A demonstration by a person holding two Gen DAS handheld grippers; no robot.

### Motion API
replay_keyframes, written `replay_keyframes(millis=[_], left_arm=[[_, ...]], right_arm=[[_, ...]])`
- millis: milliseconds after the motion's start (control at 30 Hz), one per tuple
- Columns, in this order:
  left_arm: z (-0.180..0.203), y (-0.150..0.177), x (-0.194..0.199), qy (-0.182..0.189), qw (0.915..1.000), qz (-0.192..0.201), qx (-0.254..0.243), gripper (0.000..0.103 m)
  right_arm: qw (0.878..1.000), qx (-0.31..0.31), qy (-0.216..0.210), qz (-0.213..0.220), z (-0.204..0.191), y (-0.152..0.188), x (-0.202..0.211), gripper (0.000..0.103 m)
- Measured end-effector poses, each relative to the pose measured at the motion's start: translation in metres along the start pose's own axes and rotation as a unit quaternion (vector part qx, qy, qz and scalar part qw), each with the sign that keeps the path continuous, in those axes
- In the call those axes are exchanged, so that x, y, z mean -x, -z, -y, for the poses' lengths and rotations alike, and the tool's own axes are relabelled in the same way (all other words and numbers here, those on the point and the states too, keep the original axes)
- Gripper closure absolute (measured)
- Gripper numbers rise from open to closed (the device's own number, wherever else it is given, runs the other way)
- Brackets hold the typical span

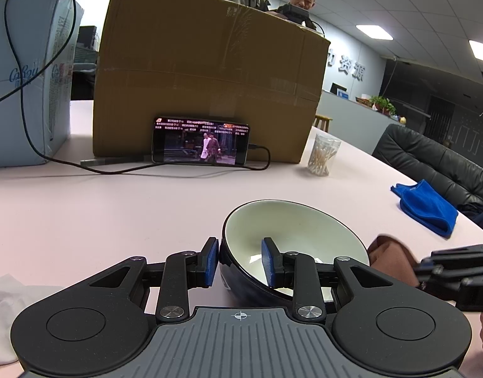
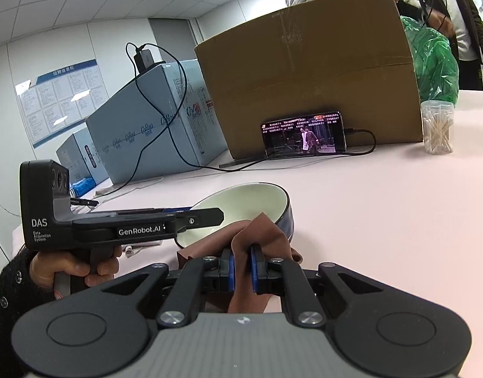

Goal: Clean bowl
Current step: 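Continue rubbing the cloth on the bowl's outer wall with the right gripper while the left gripper holds the rim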

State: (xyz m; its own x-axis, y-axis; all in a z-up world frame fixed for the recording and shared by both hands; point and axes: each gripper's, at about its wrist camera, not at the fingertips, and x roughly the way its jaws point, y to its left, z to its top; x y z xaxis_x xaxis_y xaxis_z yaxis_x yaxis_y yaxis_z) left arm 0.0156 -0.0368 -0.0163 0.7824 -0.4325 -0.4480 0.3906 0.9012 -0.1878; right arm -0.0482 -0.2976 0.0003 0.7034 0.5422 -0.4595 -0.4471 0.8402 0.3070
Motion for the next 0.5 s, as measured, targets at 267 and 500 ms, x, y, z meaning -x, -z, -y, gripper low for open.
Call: replay_keyframes(millis=[267,500], left_arm=[[0.0002,0.0004,0.0007,0.000,1.0000,0.000,0.002,0.074],[0.0002,0.0008,0.0008,0.000,1.0000,0.001,0.002,0.074]], right_arm=[[1.000,0.001,-0.011,0.001,-0.0024,-0.0012,-0.0002,0.092],[1.000,-0.007,-0.007,0.014,0.0047,-0.0021,0.0031,0.091]])
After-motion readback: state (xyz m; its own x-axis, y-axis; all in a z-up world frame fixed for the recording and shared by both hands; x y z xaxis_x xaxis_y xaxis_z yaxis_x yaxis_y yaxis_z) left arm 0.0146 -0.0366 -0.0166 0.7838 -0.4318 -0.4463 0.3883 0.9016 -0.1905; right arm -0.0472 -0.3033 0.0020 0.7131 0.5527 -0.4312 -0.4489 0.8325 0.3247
